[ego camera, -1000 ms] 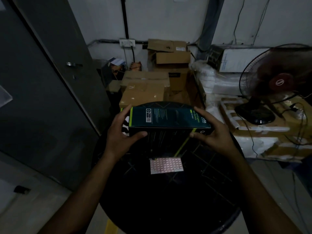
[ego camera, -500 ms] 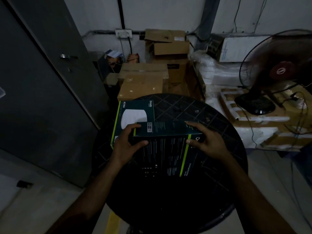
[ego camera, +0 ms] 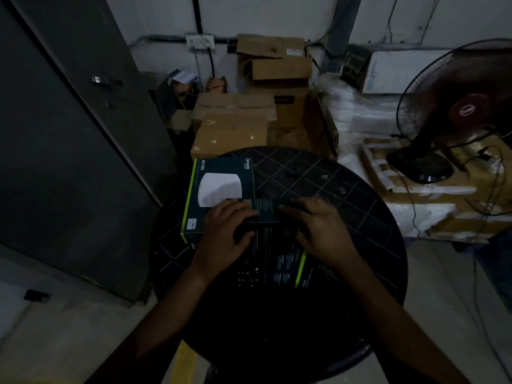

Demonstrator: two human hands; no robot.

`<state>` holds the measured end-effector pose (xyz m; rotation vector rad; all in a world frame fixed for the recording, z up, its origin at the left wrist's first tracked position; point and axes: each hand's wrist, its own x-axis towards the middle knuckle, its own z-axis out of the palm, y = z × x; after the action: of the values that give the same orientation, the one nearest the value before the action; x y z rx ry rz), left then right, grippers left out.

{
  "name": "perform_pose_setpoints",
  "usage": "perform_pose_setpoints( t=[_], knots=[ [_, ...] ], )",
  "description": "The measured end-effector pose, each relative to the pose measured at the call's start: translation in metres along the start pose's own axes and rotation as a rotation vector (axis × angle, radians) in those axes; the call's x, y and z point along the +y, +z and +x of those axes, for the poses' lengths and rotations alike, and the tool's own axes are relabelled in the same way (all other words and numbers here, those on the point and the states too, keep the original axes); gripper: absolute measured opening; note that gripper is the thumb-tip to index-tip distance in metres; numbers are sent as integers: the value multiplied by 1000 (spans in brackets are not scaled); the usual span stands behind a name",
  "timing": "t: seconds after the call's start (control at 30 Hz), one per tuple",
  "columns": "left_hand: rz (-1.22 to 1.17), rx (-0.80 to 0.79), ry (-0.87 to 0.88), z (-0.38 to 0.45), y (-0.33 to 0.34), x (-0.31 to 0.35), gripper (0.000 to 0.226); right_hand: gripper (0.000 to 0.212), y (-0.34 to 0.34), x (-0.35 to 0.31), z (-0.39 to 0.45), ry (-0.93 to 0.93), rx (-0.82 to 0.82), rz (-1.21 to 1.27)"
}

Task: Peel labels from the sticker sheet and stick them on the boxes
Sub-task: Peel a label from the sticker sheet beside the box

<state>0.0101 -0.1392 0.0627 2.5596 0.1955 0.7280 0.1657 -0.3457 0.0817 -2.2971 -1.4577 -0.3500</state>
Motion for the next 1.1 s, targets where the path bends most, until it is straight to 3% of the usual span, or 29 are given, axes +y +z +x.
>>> perform_pose_setpoints(
  t=[0.1, 0.2, 0.4, 0.6, 0.73, 0.87, 1.0, 1.1],
  knots=[
    [189, -50, 83, 2, 4, 15, 47, 54, 13, -18, 2, -37, 25, 30],
    [205, -66, 101, -1, 7, 20, 48, 52, 17, -20, -1, -32, 61, 41],
    [62, -105, 63, 3, 1, 9, 45, 46, 0, -13, 0, -22, -10, 200],
    [-256, -26, -5, 15, -18, 0, 24, 38, -10, 5, -4, 79, 29, 353],
    [-347, 32, -150, 12, -22, -13, 19, 10, -11, 5, -3, 121, 102, 449],
    [-460, 115, -224, 2, -15, -17, 21, 20, -7, -3, 2, 98, 157, 353],
    [-367, 140, -167, 1, -7, -8, 19, 30, 8, -22, 8, -12, 67, 99],
    [-237, 129, -114, 0, -4, 8, 12, 21, 30, -48, 14, -29, 186, 112]
  ],
)
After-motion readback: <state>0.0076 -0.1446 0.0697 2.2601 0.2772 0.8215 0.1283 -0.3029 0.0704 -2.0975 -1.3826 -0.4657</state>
